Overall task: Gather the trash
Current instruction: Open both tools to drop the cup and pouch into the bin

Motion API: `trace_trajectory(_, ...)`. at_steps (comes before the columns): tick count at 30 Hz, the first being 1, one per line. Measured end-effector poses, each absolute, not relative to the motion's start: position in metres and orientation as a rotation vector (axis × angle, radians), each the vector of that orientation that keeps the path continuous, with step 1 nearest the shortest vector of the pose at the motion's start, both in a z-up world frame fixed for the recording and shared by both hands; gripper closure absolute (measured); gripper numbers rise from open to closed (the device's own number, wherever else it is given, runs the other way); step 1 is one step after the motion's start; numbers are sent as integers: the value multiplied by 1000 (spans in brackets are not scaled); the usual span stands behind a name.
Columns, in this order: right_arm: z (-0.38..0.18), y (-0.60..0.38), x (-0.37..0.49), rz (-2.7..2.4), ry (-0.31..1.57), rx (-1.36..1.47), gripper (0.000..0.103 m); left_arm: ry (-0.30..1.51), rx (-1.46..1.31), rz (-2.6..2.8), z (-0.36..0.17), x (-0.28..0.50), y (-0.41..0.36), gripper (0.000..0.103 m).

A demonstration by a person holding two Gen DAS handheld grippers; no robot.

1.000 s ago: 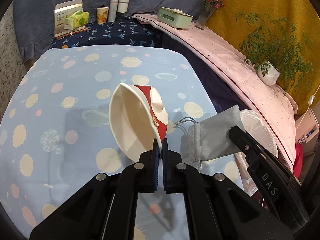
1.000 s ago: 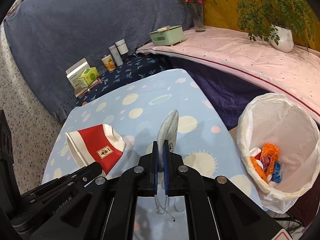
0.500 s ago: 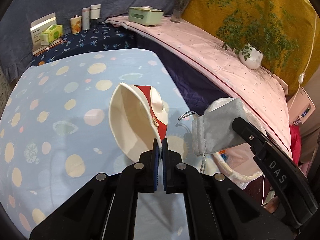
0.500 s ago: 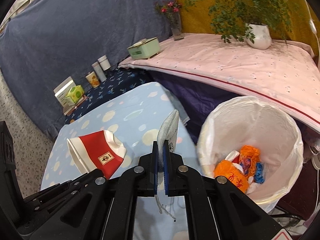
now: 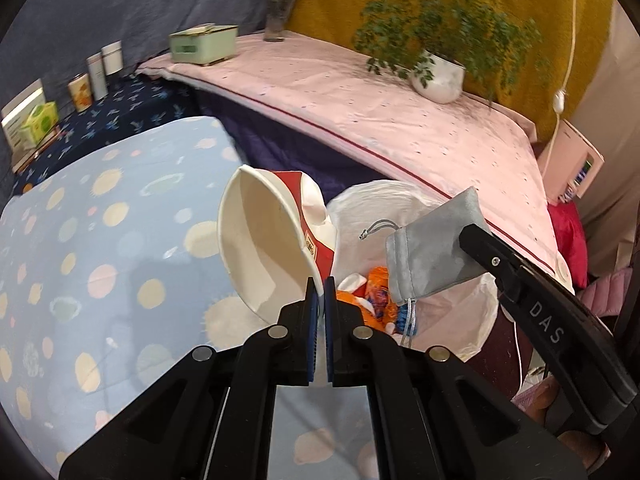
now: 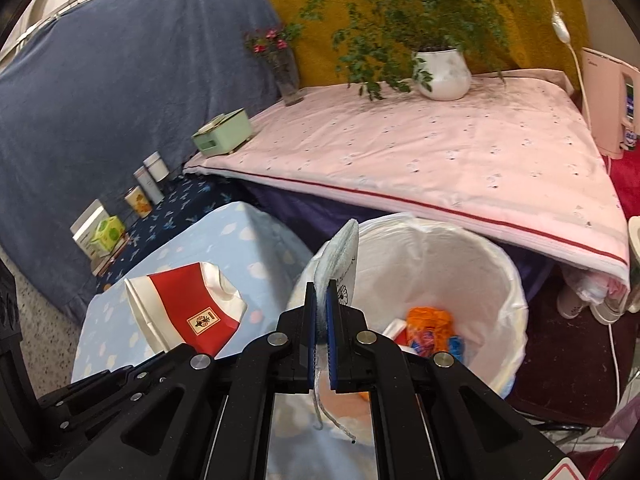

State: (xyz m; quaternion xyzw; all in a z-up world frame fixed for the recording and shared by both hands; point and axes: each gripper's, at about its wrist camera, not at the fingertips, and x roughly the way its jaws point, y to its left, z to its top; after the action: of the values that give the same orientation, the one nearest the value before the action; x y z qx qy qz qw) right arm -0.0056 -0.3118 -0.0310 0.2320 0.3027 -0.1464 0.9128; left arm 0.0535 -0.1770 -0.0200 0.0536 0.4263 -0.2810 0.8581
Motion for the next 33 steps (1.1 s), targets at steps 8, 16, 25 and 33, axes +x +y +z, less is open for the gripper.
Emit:
trace_trajectory(8,-40,-356,-20,-375,620,519,98,889,196,-685,-25,51,-225,100)
trace_trajectory(16,-51,-381,-27,-423,628,550,98,910,242,-746,-38,53,-255,100)
trace_trajectory(25,-58,-392,-26,-453,637,563,98,936,249,-780,-48,62,-271,99)
trace_trajectory(33,-58,-384,-17,-429,655,548,84,909,227,-691,-50,71,-253,48)
